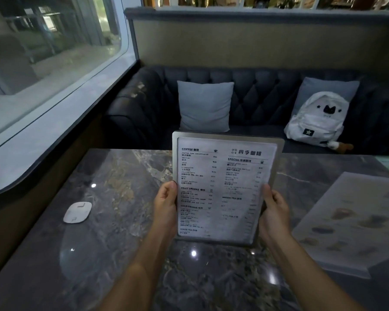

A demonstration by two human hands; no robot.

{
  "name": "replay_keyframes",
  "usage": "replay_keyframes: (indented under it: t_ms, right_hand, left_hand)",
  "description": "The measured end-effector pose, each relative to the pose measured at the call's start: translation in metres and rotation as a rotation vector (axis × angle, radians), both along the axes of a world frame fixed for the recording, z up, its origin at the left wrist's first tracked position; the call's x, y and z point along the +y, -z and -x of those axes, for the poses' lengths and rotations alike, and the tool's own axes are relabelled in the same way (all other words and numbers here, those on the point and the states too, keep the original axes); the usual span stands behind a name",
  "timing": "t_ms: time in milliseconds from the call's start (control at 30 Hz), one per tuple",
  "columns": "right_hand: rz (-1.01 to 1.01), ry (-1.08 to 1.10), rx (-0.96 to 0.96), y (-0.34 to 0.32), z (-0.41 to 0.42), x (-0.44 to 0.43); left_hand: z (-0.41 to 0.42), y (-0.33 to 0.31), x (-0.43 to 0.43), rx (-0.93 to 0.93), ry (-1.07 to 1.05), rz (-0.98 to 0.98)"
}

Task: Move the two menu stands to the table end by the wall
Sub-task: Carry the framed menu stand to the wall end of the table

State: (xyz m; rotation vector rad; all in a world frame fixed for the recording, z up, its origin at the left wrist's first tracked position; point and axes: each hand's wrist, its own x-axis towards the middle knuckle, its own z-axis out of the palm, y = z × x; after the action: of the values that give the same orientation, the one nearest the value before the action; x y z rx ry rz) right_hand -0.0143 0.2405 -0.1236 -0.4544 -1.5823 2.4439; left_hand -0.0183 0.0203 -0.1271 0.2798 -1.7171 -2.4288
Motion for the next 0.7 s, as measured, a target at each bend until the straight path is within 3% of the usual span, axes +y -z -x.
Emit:
replay_keyframes:
  t_ms: [200, 700]
  right_hand:
    - [0.087, -0.055, 0.014, 0.000, -0.016, -0.006]
    - [-0.046, -0.295, -0.038, -0.009, -0.064, -0.086]
  left_hand:
    - [-0.032, -0.005, -0.009, -0.011, -0.040, -0.049]
    - [-0.135, -0.003, -0.075, -0.045, -0.339, -0.055]
